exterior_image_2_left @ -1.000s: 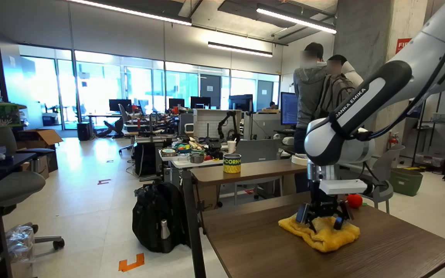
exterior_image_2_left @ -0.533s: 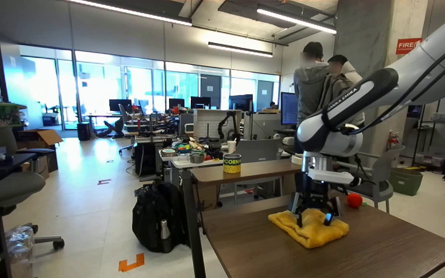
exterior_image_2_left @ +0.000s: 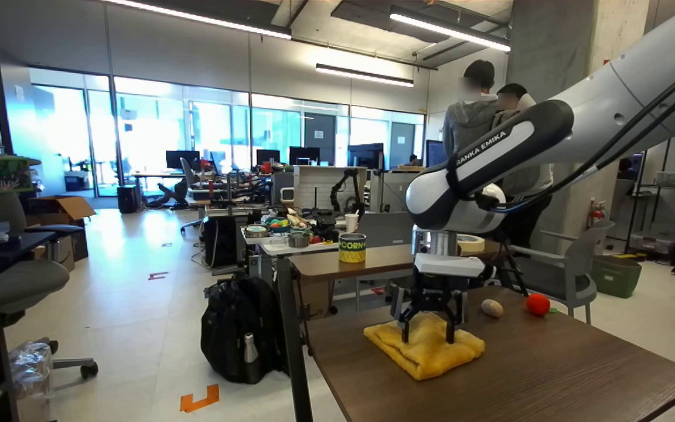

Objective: Use the towel to clean the table and move the toys to the left

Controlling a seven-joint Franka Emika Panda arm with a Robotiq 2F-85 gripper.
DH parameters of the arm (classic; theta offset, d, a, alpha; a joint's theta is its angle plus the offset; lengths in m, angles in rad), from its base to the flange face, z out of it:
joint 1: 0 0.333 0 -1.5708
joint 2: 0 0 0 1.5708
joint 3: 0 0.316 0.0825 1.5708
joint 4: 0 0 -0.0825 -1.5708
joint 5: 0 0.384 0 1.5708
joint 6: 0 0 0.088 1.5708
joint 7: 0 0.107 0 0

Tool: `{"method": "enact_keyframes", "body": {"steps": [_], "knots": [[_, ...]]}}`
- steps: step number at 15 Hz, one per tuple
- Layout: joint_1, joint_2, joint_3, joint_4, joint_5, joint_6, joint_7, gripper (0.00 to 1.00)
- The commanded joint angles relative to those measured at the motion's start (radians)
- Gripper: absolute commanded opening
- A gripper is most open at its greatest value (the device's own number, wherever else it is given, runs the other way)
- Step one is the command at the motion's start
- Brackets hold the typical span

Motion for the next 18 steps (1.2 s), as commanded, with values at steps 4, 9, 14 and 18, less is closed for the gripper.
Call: {"method": "enact_keyframes", "body": {"steps": [4, 9, 14, 18], "knots": [[-0.007, 0.008, -0.002, 0.011, 0.001, -0.024, 0.001, 1.00], [0.012, 0.022, -0.022, 0.023, -0.016, 0.010, 0.023, 1.00], [0.106, 0.066, -0.061, 0.119, -0.106, 0.044, 0.055, 1.00], [0.223, 0.127, -0.115, 0.206, -0.226, 0.080, 0.113, 1.00]]}}
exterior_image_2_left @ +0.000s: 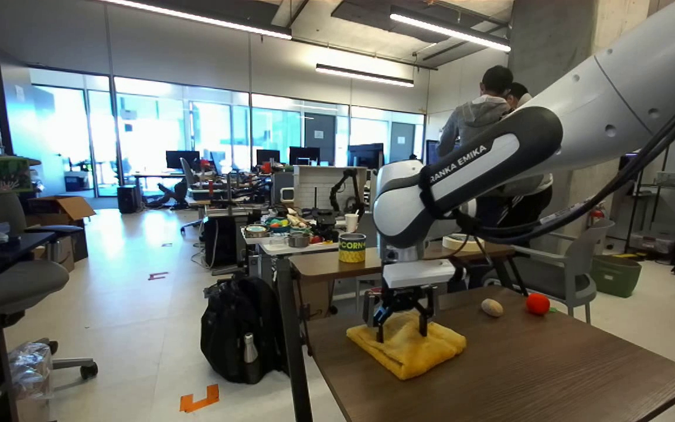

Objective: Use the towel to clean the table and move the toys to the left

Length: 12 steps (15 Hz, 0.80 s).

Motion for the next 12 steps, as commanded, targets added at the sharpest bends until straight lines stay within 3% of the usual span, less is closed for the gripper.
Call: {"method": "enact_keyframes", "body": {"steps": [1, 4, 6, 10, 12], "knots": [[0.083, 0.102, -0.045, 0.141, -0.072, 0.028, 0.037, 1.00], [0.075, 0.147, -0.030, 0.202, -0.058, 0.059, 0.029, 1.00], [0.026, 0.152, -0.012, 0.204, -0.017, 0.117, 0.017, 1.00], [-0.124, 0.171, 0.021, 0.214, 0.074, 0.190, 0.019, 1.00], [-0.196, 0.179, 0.048, 0.221, 0.126, 0.172, 0.020, 1.00]]}}
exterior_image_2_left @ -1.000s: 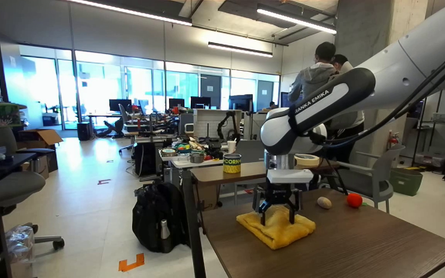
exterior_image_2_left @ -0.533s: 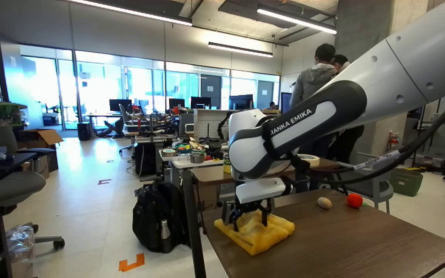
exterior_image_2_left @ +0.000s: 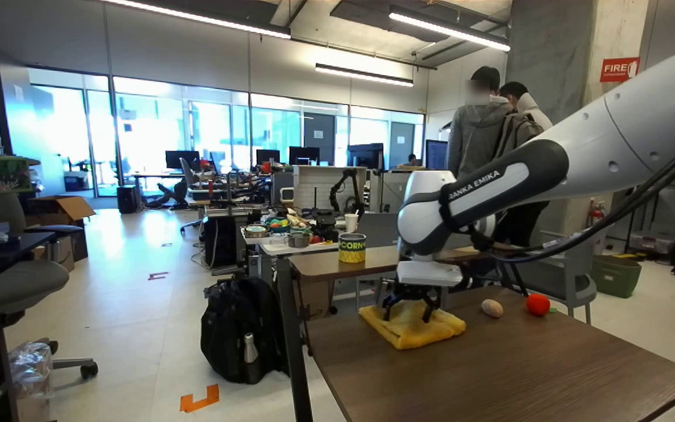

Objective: Use the towel to clean the table and move the toys to the left

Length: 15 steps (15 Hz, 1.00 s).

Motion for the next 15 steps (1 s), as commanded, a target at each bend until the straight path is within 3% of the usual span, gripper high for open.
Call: {"method": "enact_keyframes", "body": {"steps": [1, 4, 8, 12, 15], "knots": [[-0.112, 0.067, 0.079, 0.086, 0.086, -0.065, -0.060, 1.00], [-0.123, 0.044, 0.138, 0.067, 0.109, -0.204, -0.171, 1.00], [-0.065, 0.004, 0.183, 0.000, 0.075, -0.314, -0.246, 1.00], [0.015, 0.001, 0.197, -0.023, 0.060, -0.409, -0.315, 1.00], [0.022, 0.017, 0.183, -0.007, 0.061, -0.521, -0.350, 1.00]]}}
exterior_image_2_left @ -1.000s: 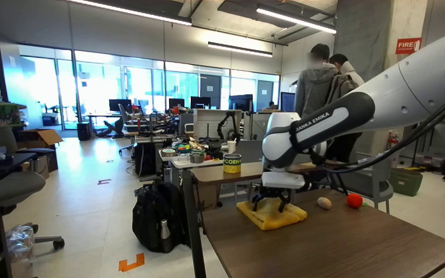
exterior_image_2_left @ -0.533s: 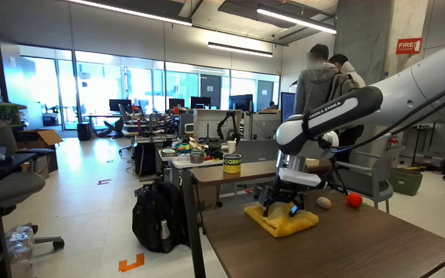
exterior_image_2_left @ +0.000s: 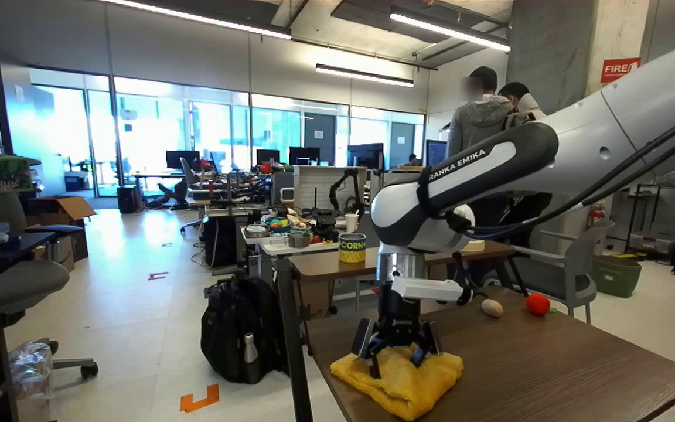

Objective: Use the towel to clean the table and move the toys to the left

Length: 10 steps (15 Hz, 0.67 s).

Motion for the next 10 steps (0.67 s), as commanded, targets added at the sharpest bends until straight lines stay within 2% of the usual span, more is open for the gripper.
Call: {"method": "enact_keyframes", "body": {"steps": [1, 3, 7, 8, 9, 10], "knots": [[-0.020, 0.023, -0.009, 0.010, -0.008, -0.112, -0.033, 1.00], [-0.072, 0.035, -0.016, 0.022, 0.021, -0.108, 0.009, 1.00], [-0.172, 0.070, -0.042, 0.042, 0.038, -0.020, 0.108, 1.00], [-0.192, 0.058, -0.034, 0.039, 0.042, -0.045, 0.111, 1.00], [-0.172, 0.003, -0.019, 0.001, 0.030, -0.076, 0.085, 1.00], [-0.194, 0.003, -0.019, 0.001, 0.032, -0.076, 0.088, 1.00]]}}
